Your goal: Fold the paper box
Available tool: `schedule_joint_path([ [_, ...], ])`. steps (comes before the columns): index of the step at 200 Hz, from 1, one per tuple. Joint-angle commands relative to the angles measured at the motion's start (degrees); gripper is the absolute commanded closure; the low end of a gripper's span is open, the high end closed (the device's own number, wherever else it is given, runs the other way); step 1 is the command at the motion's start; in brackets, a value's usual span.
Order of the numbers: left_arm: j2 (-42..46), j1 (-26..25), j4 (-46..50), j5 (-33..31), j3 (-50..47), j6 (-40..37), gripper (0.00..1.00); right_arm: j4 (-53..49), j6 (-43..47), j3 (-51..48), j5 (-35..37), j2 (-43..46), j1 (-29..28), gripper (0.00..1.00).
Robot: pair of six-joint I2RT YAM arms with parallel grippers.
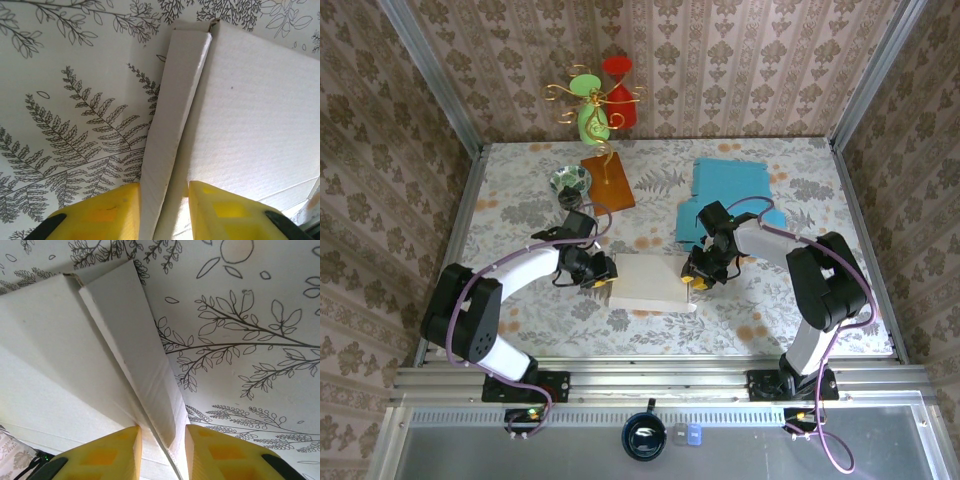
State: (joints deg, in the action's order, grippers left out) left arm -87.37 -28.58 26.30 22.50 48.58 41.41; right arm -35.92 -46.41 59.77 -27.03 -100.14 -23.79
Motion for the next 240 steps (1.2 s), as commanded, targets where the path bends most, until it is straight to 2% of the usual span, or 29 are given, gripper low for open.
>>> schedule_joint_path([
  [1, 1.0, -0.07, -0.28, 0.79, -0.89, 0.51, 0.69, -1.35, 0.68, -1.1, 1.56, -2.17, -0.22, 0.7],
  [140, -1.39, -0.34, -3.95, 0.97, -4.45, 0.61, 0.74, -0.44, 0.72, -1.48, 0.57, -3.05, -0.2, 0.71],
  [240, -1.5, -0.51, -4.64, 0.7, -4.8, 1.04, 0.77, -0.21, 0.89, -1.54, 0.34, -3.35, -0.12, 0.8],
])
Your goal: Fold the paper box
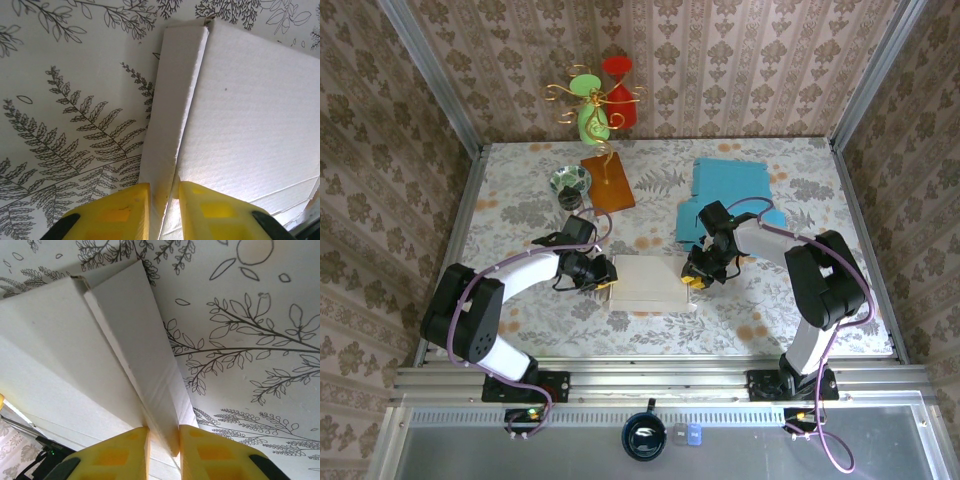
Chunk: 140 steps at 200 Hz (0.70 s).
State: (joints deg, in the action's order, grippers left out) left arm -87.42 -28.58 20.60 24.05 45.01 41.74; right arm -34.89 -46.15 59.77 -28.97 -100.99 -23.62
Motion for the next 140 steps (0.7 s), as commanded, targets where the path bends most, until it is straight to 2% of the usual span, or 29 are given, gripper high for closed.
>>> schedule_joint_path([
  [1, -1.49, -0.51, 1.04, -0.85, -1.24, 0.71, 0.77, -1.23, 0.67, -1.52, 2.27, -2.48, -0.29, 0.8],
  [101, -2.16, -0.86, -0.5, -0.24, -1.16, 1.25, 0.78, 1.03, 0.23, -1.22, -0.78, -3.44, -0.38, 0.85],
  [140, -2.58, -1.13, -1.03, -0.05, -1.24, 1.69, 0.83, 0.81, 0.34, -1.05, -0.99, -3.59, -0.38, 0.86],
])
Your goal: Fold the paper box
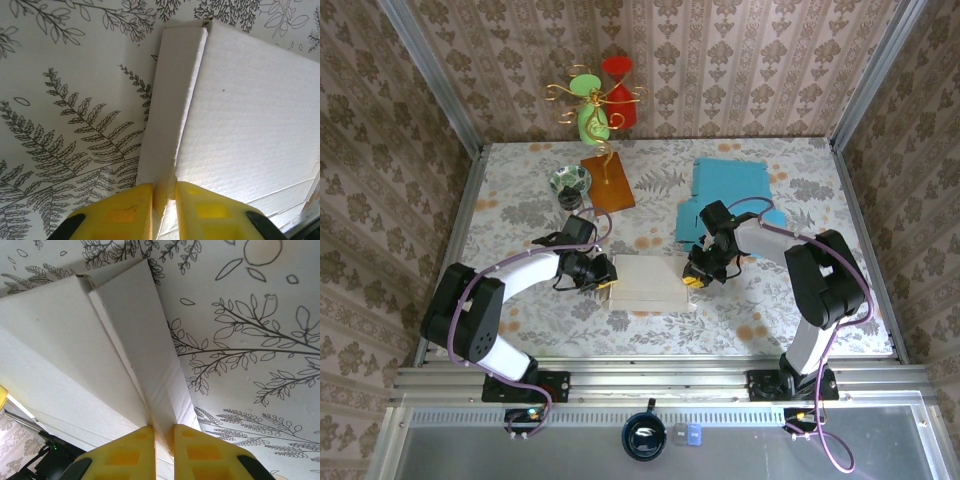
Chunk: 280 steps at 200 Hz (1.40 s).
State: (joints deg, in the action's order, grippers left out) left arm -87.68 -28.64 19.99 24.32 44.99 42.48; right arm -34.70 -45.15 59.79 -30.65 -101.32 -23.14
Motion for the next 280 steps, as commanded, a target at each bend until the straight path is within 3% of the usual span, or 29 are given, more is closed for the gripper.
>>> schedule_joint_path([
  [1, -2.32, -1.06, -0.4, -0.32, -1.26, 0.94, 0.83, 0.6, -0.7, -1.08, 0.69, -3.23, -0.86, 0.86],
  [93, -2.26, -1.06, -0.11, -1.13, -1.73, 0.74, 0.88, 0.32, 1.81, -1.15, 0.35, -2.77, 0.08, 0.84],
  [109, -1.97, -1.06, 0.41, -1.85, -1.59, 0.33, 0.89, 1.54, 3.82, -1.37, 0.21, -1.47, 1.1, 0.79],
  [143, -1.72, -0.8, -0.07, -2.11, -1.75, 0.33, 0.89, 8.5, 9.64, -3.48, -1.43, 2.59, 2.04, 0.5],
  [161, -1.71, -0.8, -0.05, -2.34, -1.74, 0.46, 0.9, 8.77, 11.86, -3.28, -1.73, 2.6, 2.17, 0.42],
  [247, -1.33, 0.71, -0.47, -2.69, -3.27, 0.33, 0.92, 13.98, 16.05, -3.42, -8.22, -0.76, 5.1, 0.32],
  [280, -0.99, 2.1, -0.48, -2.61, -4.54, -0.31, 0.92, 18.1, 14.76, -3.19, -15.71, -2.77, 4.95, 0.31],
])
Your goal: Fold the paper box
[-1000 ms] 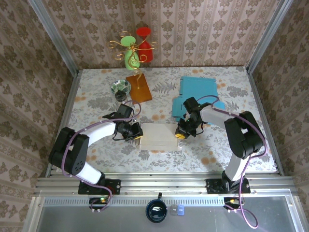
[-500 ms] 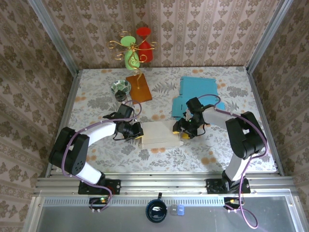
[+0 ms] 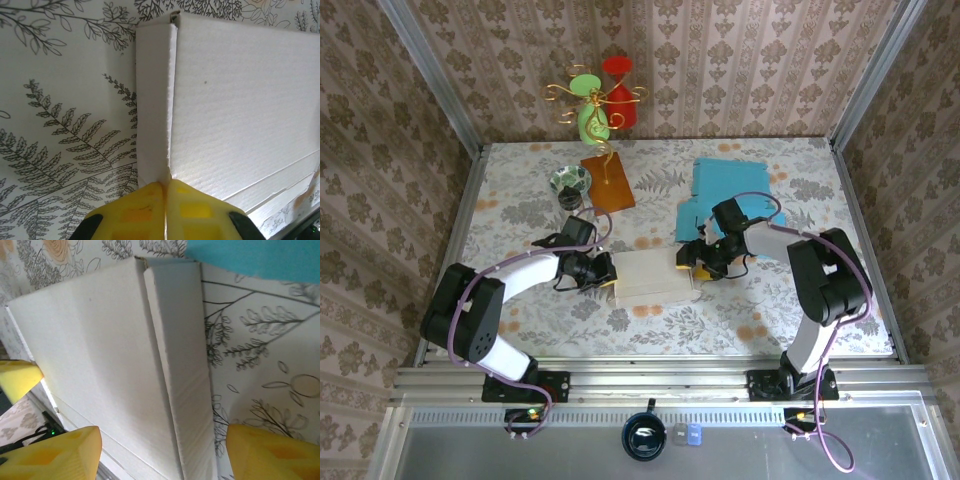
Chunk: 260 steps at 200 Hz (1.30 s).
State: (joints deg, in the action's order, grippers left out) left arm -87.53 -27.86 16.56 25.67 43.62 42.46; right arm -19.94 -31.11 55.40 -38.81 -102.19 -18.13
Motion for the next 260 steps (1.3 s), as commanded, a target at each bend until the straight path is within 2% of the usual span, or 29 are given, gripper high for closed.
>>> schedule_joint_path([
  [1, -1.15, 1.31, 2.95, -3.96, -3.22, -0.28, 0.92, 3.38, 0.63, 1.25, -7.71, -1.93, -0.01, 0.32],
  [44, -0.41, 5.07, 1.94, -3.27, -5.73, -0.97, 0.92, 4.21, -0.05, 1.61, -9.28, -2.16, -0.21, 0.31],
  [104, -1.39, 5.97, 1.2, -2.38, -5.82, -1.91, 0.93, 13.01, -7.87, 2.2, -14.56, -2.91, -2.78, 0.31],
  [132, -1.49, 5.99, 0.93, -2.26, -5.72, -1.85, 0.93, 17.57, -13.23, 2.17, -14.98, -2.66, -3.54, 0.38],
  [154, 0.03, 5.93, 0.27, -2.54, -5.65, -1.98, 0.91, 20.92, -18.58, 1.84, -15.5, -3.17, -3.58, 0.52],
  [171, 2.78, 5.93, -0.51, -3.45, -5.65, -2.58, 0.85, 21.77, -21.35, 1.65, -15.17, -3.03, -3.56, 0.58],
  [211, 13.69, 4.91, -4.41, -6.35, -6.34, -8.9, 0.66, 22.23, -27.44, 1.1, -14.54, -1.35, -3.0, 0.62],
  [235, 22.6, 2.11, -13.36, -2.88, -9.1, -20.42, 0.62, 21.59, -32.29, 0.34, -14.72, -0.36, -2.04, 0.65],
  [239, 24.34, -0.11, -14.97, -2.7, -9.72, -22.78, 0.61, 21.51, -33.47, 0.18, -14.72, -0.04, -1.92, 0.65],
  [260, 31.59, -6.15, -15.45, -5.79, -11.19, -34.45, 0.44, 21.1, -40.84, -1.23, -14.94, 1.65, -0.8, 0.66],
])
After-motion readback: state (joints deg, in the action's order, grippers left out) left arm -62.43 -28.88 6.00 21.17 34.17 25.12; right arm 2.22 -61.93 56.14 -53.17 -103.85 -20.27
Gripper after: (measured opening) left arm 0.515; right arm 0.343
